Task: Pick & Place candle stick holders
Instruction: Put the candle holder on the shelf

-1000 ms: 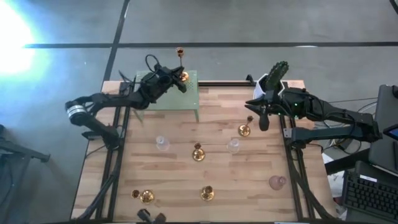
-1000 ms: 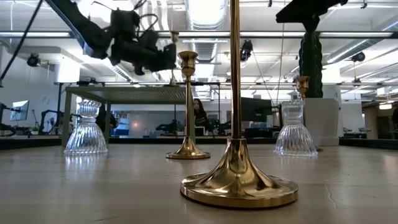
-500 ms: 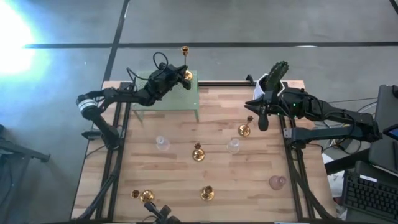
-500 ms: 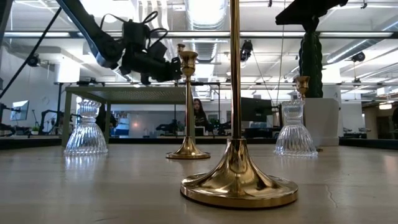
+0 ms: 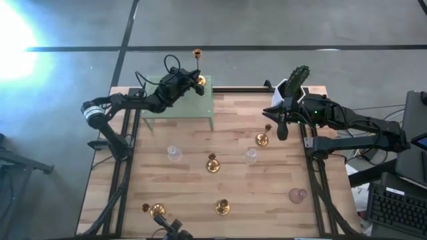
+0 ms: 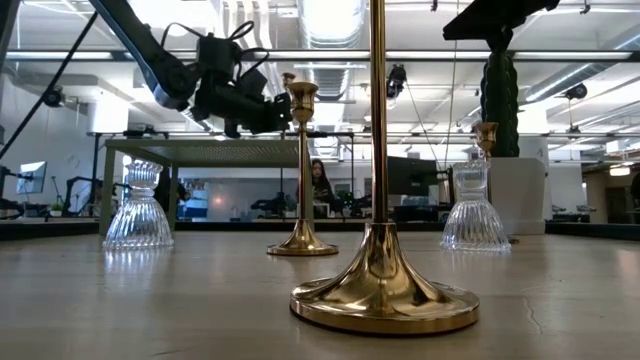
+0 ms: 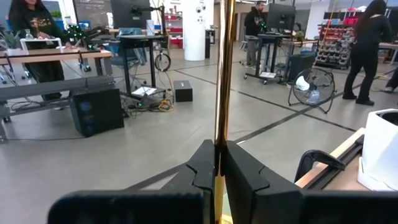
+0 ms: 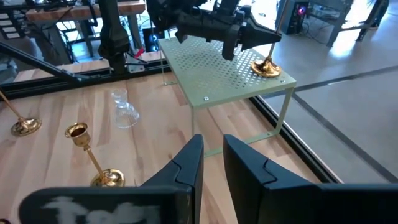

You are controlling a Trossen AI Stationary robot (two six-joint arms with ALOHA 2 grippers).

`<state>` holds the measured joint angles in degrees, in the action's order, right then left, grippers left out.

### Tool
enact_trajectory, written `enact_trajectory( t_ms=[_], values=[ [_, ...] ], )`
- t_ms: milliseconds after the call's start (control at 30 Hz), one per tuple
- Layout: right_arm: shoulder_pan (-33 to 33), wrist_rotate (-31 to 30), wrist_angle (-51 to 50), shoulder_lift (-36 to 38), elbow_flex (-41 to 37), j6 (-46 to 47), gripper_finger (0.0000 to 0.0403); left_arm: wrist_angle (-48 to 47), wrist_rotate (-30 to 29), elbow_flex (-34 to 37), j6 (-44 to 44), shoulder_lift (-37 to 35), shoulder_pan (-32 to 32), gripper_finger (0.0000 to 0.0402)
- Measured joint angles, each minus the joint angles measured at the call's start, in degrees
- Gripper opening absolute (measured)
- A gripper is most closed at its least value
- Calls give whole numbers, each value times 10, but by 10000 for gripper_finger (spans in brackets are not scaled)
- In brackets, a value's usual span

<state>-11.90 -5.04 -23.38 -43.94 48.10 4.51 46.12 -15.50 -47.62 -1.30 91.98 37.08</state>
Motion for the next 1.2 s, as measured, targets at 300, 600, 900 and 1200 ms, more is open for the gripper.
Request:
enact_trajectory(
  t_ms=[300,600,900,1200],
  values=[
    [0,0,0,0,0,0,53,-16,-1,-1,-6,-1,0,27],
    [0,0,0,0,0,0,61,-43,-4,1,-11,-1,0,58],
    [0,3,-3,0,0,1,54,-88,-12,1,-39,-23,0,79],
    [0,5,-3,0,0,0,52,-211,27,1,-55,-125,-1,153]
  ],
)
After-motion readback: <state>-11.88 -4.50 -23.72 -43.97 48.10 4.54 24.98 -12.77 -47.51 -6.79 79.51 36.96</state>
